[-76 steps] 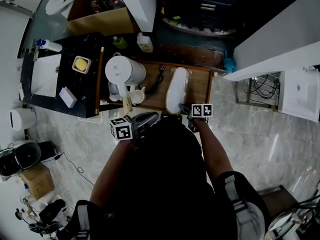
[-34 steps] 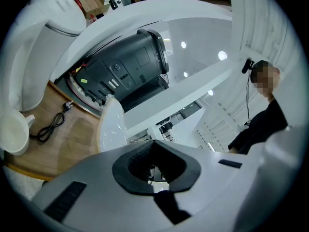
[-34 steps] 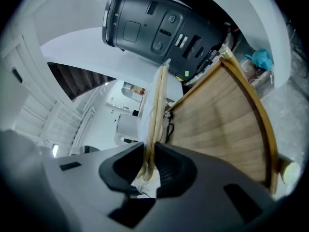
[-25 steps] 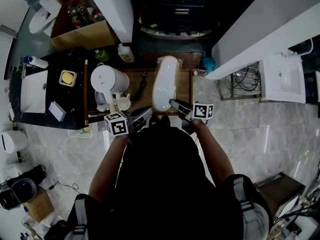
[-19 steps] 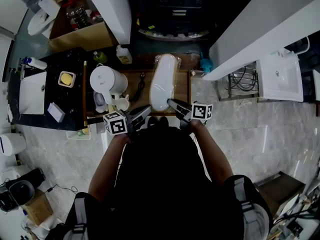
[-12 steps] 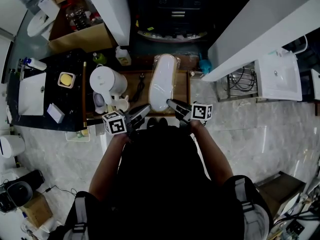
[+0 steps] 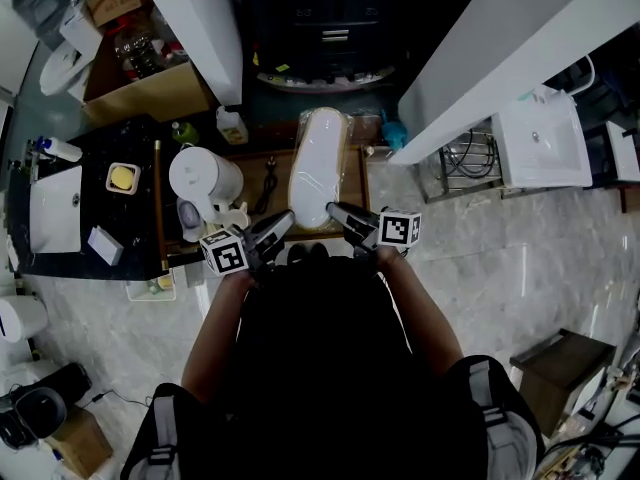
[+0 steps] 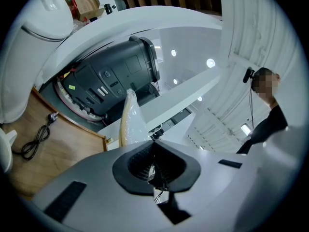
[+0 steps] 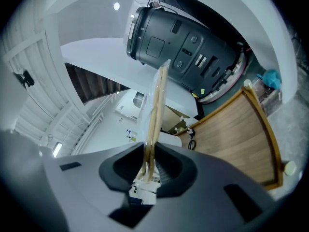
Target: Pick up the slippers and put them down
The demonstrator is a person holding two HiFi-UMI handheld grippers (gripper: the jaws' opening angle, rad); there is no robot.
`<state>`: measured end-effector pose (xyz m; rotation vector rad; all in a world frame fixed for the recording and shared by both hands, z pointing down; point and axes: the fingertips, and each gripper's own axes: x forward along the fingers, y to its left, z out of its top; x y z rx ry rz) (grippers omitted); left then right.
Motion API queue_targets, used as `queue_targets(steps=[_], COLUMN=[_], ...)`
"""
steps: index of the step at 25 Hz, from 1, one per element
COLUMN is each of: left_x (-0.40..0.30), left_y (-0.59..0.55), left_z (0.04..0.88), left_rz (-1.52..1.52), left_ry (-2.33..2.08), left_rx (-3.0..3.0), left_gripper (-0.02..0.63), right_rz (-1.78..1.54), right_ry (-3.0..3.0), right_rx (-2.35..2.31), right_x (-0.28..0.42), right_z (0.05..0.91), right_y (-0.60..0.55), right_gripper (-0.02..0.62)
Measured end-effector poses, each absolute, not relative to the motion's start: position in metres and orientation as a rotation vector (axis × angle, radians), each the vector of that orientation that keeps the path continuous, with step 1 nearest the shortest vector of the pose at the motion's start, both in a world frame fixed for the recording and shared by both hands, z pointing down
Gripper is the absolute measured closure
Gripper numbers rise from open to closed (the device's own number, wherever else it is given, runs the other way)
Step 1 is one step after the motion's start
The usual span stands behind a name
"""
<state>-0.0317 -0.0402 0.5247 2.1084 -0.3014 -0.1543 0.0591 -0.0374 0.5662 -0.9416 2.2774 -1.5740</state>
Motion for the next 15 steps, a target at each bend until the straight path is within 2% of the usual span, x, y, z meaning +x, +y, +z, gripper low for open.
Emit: queue_targets(steps=[15], left_x=[-0.026], left_y=[-0.048], left_z=[0.511], left_rz=[-0.194], left_ry=[-0.205], left_rx=[2.119], left_gripper=[0.595], right_rz=[-1.496], right_ry=[2.214], right_rx=[-1.008], right_x=[0.066], right_z=[0.542], right_y=[-0.034], right_gripper=[0.517])
